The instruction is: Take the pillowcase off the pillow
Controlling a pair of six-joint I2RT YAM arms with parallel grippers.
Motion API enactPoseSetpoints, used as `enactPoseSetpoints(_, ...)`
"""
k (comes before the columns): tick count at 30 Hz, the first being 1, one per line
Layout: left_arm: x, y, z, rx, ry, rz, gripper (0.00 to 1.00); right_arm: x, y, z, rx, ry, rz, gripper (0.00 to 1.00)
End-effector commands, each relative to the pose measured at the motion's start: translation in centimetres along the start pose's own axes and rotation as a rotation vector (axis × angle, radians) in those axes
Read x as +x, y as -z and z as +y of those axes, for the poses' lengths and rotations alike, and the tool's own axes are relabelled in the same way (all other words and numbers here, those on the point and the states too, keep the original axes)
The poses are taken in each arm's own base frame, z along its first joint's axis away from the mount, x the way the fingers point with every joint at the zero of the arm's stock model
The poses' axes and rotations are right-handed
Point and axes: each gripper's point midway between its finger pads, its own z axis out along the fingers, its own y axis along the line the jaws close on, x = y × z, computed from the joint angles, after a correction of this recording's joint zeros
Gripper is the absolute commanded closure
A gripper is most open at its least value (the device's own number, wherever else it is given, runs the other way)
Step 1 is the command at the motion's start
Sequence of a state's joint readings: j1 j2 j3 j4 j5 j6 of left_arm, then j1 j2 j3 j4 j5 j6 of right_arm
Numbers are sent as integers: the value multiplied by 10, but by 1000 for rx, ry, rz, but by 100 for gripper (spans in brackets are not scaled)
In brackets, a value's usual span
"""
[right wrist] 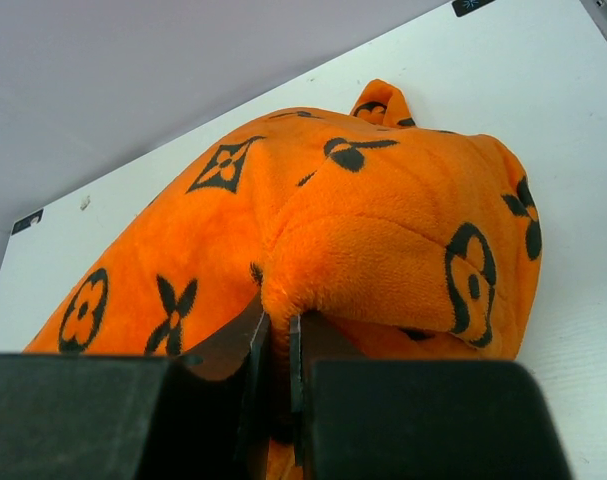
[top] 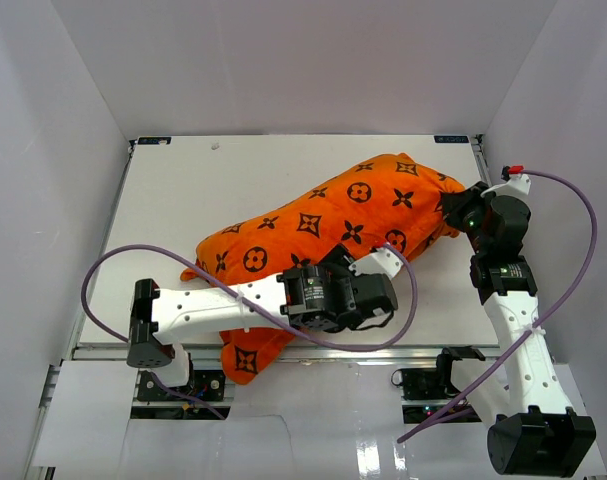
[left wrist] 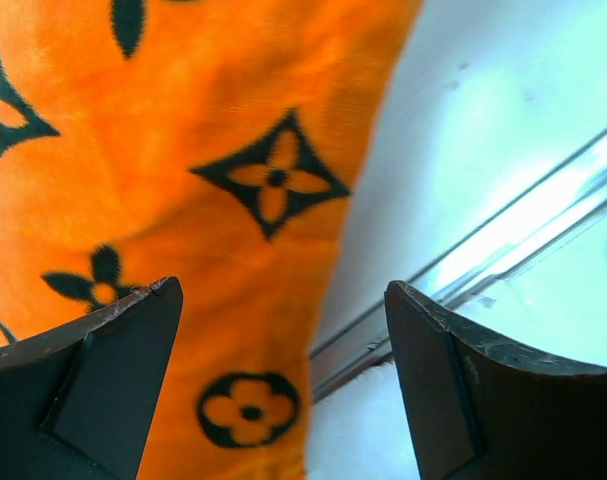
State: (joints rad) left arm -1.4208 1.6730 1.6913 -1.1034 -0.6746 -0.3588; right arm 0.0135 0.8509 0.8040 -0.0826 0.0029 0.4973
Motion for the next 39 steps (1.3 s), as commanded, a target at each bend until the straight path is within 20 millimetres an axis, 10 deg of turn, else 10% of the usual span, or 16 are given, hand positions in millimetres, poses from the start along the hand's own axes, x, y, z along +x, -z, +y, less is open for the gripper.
enactPoseSetpoints(1,-7,21,5,-86,42,-39,7,-42,9,29,-98,8,-125,92)
enactPoseSetpoints(7,23,5,-6,-139,80,4,9,-38,13,27,-83,12,-102,92)
enactPoseSetpoints(18,71,-32,41,-568,77,-27,16,-38,20,33,-116,3,-110,92)
enactPoseSetpoints(22,78,-39,58,-631,106,-40,62,-46,26,37,-119,5,-125,92)
enactPoseSetpoints(27,31,2,77,-559,246,-147,100,-61,31,29,-49,22,-162,92)
enactPoseSetpoints(35,-118,137,121,-396,353,-469,100,-110,65,24,82,47,-263,92)
enactPoseSetpoints(39,-169,149,172,-406,335,-668,100,-144,52,47,33,60,-302,92)
